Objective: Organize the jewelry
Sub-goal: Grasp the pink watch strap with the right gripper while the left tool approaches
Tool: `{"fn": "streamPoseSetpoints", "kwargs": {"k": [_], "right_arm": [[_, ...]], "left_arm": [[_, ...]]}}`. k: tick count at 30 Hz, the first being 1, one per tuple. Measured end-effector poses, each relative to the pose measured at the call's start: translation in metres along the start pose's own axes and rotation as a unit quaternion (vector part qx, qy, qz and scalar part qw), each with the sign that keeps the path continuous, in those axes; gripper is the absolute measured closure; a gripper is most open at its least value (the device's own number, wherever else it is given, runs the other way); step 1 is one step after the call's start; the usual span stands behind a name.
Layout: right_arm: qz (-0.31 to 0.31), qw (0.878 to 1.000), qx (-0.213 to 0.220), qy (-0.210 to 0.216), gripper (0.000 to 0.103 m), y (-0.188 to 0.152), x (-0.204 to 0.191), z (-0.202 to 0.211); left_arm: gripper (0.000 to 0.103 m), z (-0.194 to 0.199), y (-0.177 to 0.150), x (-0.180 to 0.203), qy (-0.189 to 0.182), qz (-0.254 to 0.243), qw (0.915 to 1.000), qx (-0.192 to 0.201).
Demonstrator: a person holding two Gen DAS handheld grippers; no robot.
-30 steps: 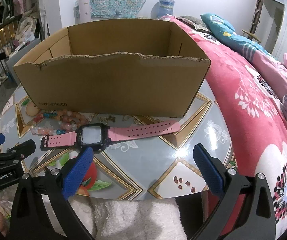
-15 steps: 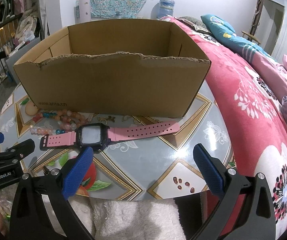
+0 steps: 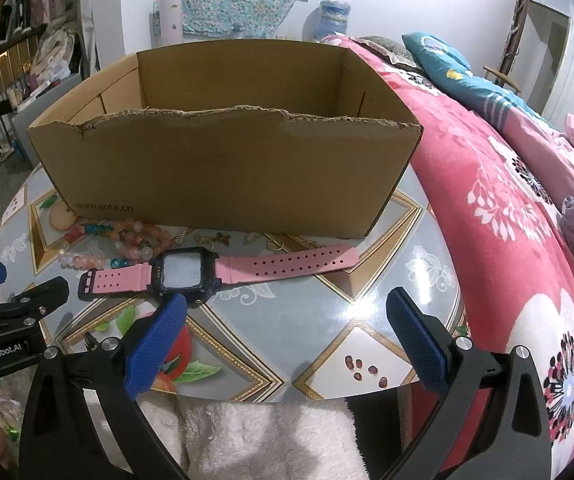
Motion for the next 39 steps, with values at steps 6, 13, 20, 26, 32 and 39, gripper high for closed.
{"fn": "streamPoseSetpoints", "kwargs": {"k": [6, 13, 20, 26, 32, 39], "right_arm": [[0.002, 1.000, 0.004, -0.002, 0.005, 0.000, 0.000, -0.001], [0.014, 0.999, 0.042, 0.020, 0.005, 0.002, -0.002, 0.008], [0.072, 0.994, 0.078, 0.032, 0.005, 0.001, -0.011, 0.012], [0.144, 0.984, 0.075, 0.070, 0.014, -0.004, -0.038, 0.004], [0.216, 0.968, 0.048, 0.118, 0.027, -0.008, -0.068, -0.016], [0.303, 0.945, 0.028, 0.123, 0.027, 0.001, -0.086, -0.036]], "left_arm": [[0.010, 0.000, 0.000, -0.001, 0.002, 0.000, 1.0000, 0.001], [0.010, -0.002, 0.003, -0.008, -0.001, 0.008, 0.9999, 0.009], [0.010, -0.012, 0.003, -0.020, -0.010, 0.016, 0.9998, 0.004], [0.010, -0.013, 0.010, -0.018, -0.027, -0.020, 0.9987, 0.037], [0.010, -0.004, 0.012, -0.007, -0.104, -0.058, 0.9897, 0.079], [0.008, -0.012, 0.012, -0.005, -0.147, -0.046, 0.9862, 0.062]]}}
Point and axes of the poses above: each gripper's, at about its wrist camera, not at the fingertips, and z roughly against the way its jaws point, x to its right, y to its top, the point moved 10 cm from there along -z, roughly the way its jaws point, and after that the axes turned 13 degrees about -x, right-handed, at the moved point
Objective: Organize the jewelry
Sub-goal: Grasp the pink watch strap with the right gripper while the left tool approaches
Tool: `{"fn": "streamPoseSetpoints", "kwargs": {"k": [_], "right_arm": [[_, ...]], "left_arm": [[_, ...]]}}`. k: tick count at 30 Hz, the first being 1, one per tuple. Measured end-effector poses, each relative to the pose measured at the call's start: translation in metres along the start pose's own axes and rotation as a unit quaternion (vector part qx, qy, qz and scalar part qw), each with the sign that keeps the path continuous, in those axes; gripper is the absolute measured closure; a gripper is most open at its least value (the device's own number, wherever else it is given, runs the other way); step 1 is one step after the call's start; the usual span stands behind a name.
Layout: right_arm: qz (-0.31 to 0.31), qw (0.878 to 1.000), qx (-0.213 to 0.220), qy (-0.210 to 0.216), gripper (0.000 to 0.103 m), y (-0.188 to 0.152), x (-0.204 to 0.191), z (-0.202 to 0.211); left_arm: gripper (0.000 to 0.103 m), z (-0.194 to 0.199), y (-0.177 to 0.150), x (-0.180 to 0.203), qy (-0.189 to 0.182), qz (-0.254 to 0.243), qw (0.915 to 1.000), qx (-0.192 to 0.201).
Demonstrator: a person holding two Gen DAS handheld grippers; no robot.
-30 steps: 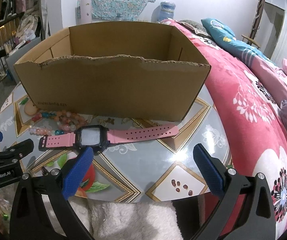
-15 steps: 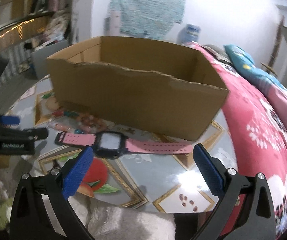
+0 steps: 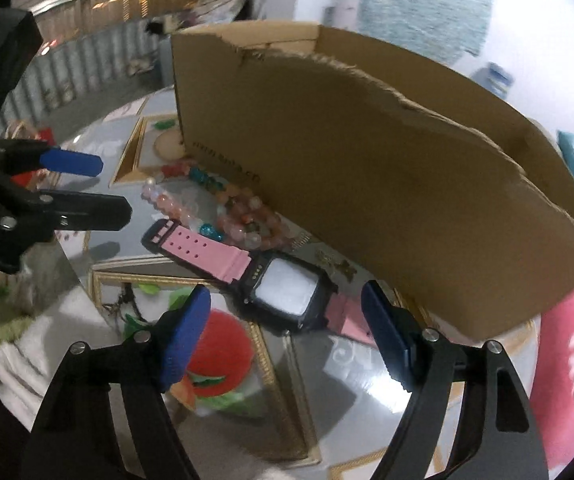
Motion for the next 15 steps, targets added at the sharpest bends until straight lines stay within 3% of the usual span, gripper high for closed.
{"fn": "streamPoseSetpoints", "kwargs": {"k": [2, 6, 11, 15], "right_arm": [[0.013, 1.000, -0.010, 0.008, 0.027, 0.001, -0.001, -0.006], [0.019, 0.999, -0.026, 0.035, 0.042, 0.003, -0.002, -0.012], [0.015, 0.998, -0.034, 0.052, 0.043, -0.001, 0.000, -0.012], [0.001, 0.996, -0.043, 0.078, 0.043, -0.005, 0.004, -0.009]], "left_arm": [[0.008, 0.002, 0.000, 0.003, -0.010, -0.004, 0.9999, 0.011], [0.008, 0.003, -0.003, 0.010, 0.013, -0.038, 0.9990, 0.021], [0.008, 0.006, -0.009, 0.030, 0.061, -0.113, 0.9912, 0.034], [0.009, 0.007, -0.014, 0.050, 0.077, -0.164, 0.9826, 0.041]]}}
Point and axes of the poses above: each gripper's, at about its wrist camera, not at the fingertips, and z roughly against the way its jaws point, x to its right, y to its top, the point moved 10 cm from there along -z, roughly the way its jaws point, and after that the axes turned 13 degrees about -x, right-handed, at the moved point
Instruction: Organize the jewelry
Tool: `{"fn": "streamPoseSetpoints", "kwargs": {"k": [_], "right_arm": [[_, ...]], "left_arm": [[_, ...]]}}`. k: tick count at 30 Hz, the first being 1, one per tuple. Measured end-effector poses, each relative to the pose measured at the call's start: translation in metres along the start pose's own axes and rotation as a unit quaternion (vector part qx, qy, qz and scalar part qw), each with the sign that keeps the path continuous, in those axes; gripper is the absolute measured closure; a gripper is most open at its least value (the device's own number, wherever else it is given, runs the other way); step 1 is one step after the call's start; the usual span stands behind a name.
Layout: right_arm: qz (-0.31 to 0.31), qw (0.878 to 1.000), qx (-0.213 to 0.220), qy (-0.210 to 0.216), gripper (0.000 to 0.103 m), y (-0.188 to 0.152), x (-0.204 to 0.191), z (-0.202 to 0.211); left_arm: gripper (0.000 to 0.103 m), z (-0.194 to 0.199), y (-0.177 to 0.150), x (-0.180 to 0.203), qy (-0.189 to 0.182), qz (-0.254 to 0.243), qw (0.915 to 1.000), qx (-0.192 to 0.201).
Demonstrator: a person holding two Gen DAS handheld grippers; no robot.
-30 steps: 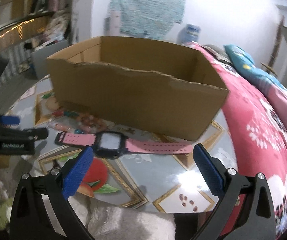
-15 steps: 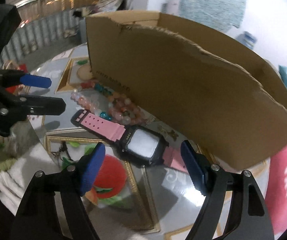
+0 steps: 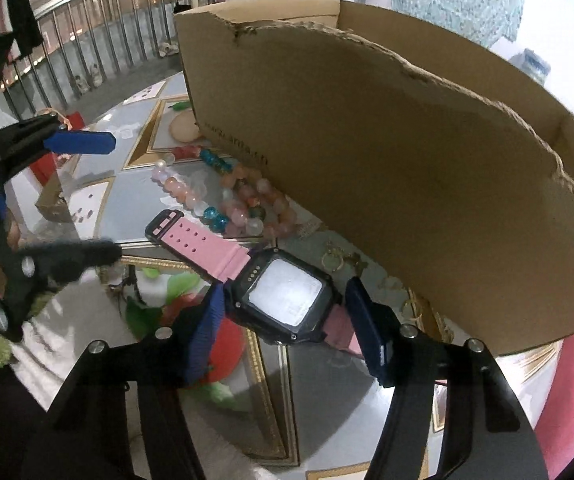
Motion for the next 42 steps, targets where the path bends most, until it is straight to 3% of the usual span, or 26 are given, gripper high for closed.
{"fn": "streamPoseSetpoints", "kwargs": {"k": [4, 6, 12, 16, 17, 20, 22, 24, 30, 36, 42], "right_arm": [[-0.017, 0.999, -0.015, 0.043, 0.043, -0.003, 0.002, 0.002], [-0.023, 0.997, -0.026, 0.069, 0.043, -0.004, 0.004, 0.003], [-0.035, 0.990, -0.054, 0.125, 0.043, 0.000, 0.004, -0.002], [-0.038, 0.988, -0.052, 0.141, 0.043, 0.002, 0.001, -0.005], [-0.041, 0.987, -0.050, 0.144, 0.043, 0.000, 0.004, -0.002], [-0.055, 0.987, -0.036, 0.148, 0.043, -0.001, 0.005, 0.000], [-0.064, 0.988, -0.027, 0.140, 0.043, -0.004, 0.007, 0.002], [-0.073, 0.989, -0.015, 0.127, 0.043, -0.008, 0.009, 0.007], [-0.073, 0.996, 0.010, 0.050, 0.043, -0.022, 0.023, 0.023], [-0.044, 0.997, 0.022, -0.053, 0.060, -0.025, 0.034, 0.027], [-0.015, 0.993, 0.023, -0.115, 0.086, -0.019, 0.037, 0.019]], "left_arm": [[0.011, 0.003, 0.002, 0.023, 0.017, -0.063, 0.9978, 0.012], [0.027, 0.000, 0.003, 0.038, 0.029, -0.102, 0.9944, 0.009], [0.054, -0.016, 0.008, 0.063, 0.079, -0.183, 0.9799, -0.002], [0.079, -0.022, 0.009, 0.067, 0.096, -0.202, 0.9746, -0.002], [0.089, -0.024, 0.009, 0.069, 0.101, -0.204, 0.9737, -0.005], [0.095, -0.026, 0.009, 0.071, 0.091, -0.197, 0.9762, -0.010], [0.096, -0.024, 0.010, 0.071, 0.063, -0.183, 0.9809, -0.015], [0.098, -0.023, 0.010, 0.070, 0.011, -0.161, 0.9865, -0.027], [0.099, -0.028, 0.012, 0.060, -0.057, -0.127, 0.9888, -0.056], [0.099, -0.030, 0.015, 0.053, -0.078, -0.118, 0.9875, -0.070], [0.099, -0.035, 0.025, 0.048, -0.069, -0.124, 0.9875, -0.069]]}}
Point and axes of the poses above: each gripper's, at about its wrist camera, not at the fingertips, and z roughly against the way its jaws point, x to its right, y to its top, the point moved 10 cm from there along -z, roughly the way its jaws point, and after that the axes turned 13 degrees about -x, right-handed, at the moved point
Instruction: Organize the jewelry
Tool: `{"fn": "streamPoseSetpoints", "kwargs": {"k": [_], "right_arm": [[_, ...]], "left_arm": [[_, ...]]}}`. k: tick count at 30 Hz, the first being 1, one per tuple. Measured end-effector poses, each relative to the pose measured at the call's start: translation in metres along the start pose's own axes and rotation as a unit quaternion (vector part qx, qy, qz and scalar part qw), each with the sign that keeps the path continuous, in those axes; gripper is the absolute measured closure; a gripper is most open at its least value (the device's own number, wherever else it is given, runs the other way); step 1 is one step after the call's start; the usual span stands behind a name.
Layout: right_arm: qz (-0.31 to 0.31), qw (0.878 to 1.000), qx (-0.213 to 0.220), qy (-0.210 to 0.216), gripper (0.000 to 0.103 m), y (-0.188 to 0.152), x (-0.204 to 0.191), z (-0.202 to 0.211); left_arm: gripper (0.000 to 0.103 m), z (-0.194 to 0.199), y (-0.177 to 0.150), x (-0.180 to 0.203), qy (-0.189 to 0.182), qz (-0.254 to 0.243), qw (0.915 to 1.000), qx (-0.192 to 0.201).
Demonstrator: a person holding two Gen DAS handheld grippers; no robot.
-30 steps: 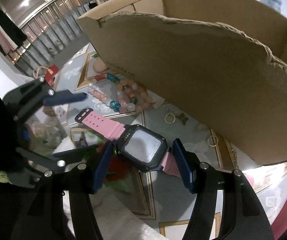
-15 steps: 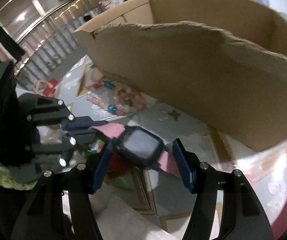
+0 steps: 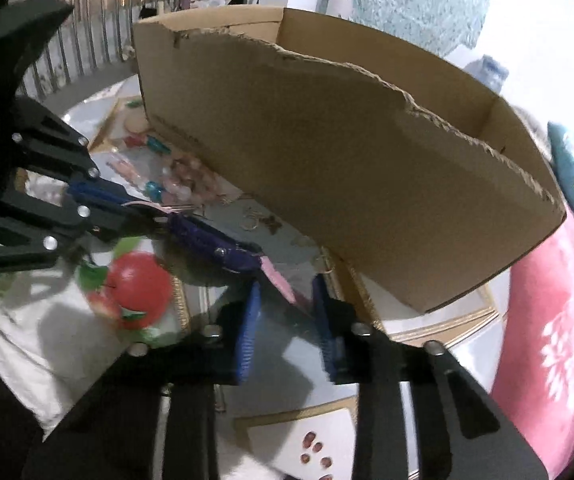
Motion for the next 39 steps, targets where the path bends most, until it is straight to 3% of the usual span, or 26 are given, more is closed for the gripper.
{"fn": "streamPoseSetpoints", "kwargs": {"k": [4, 7, 14, 18, 21, 23, 27, 28, 32, 36, 39], "right_arm": [[0.021, 0.998, 0.024, -0.053, 0.096, 0.005, -0.002, 0.006], [0.034, 0.993, 0.048, -0.100, 0.098, 0.010, -0.006, 0.019], [0.045, 0.975, 0.122, -0.179, 0.098, 0.033, -0.012, 0.075], [0.031, 0.967, 0.163, -0.191, 0.098, 0.060, -0.002, 0.115], [0.011, 0.974, 0.166, -0.152, 0.098, 0.094, 0.014, 0.130], [-0.004, 0.985, 0.142, -0.101, 0.098, 0.113, 0.031, 0.128], [-0.035, 0.998, 0.045, 0.015, 0.099, 0.154, 0.058, 0.080], [-0.048, 0.998, 0.004, 0.051, 0.099, 0.165, 0.065, 0.059], [-0.069, 0.987, -0.101, 0.102, 0.099, 0.179, 0.077, -0.009], [-0.092, 0.971, -0.169, 0.144, 0.099, 0.184, 0.079, -0.061], [-0.116, 0.955, -0.208, 0.178, 0.099, 0.190, 0.081, -0.091]], "left_arm": [[0.099, 0.002, 0.008, 0.007, 0.016, -0.003, 0.9998, 0.011], [0.099, 0.013, 0.010, 0.010, 0.029, -0.002, 0.9992, 0.029], [0.099, 0.075, 0.022, 0.005, 0.070, 0.004, 0.9923, 0.102], [0.099, 0.119, 0.039, -0.004, 0.095, 0.004, 0.9841, 0.150], [0.099, 0.143, 0.060, -0.021, 0.100, 0.014, 0.9806, 0.168], [0.099, 0.151, 0.075, -0.037, 0.090, 0.029, 0.9815, 0.167], [0.099, 0.130, 0.104, -0.075, 0.062, 0.066, 0.9894, 0.113], [0.099, 0.121, 0.112, -0.083, 0.055, 0.072, 0.9911, 0.098], [0.099, 0.063, 0.138, -0.117, 0.030, 0.099, 0.9946, 0.005], [0.099, 0.015, 0.149, -0.147, 0.028, 0.115, 0.9900, -0.076], [0.099, -0.010, 0.152, -0.158, 0.050, 0.108, 0.9855, -0.120]]}}
Point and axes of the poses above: each gripper's, at about its wrist camera, not at the fingertips, and z roughly against the way its jaws point, x to its right, y to its top, the point moved 10 cm from there along -z, roughly the way its jaws point, and after that the axes turned 13 degrees about -x, right-handed, at the moved point
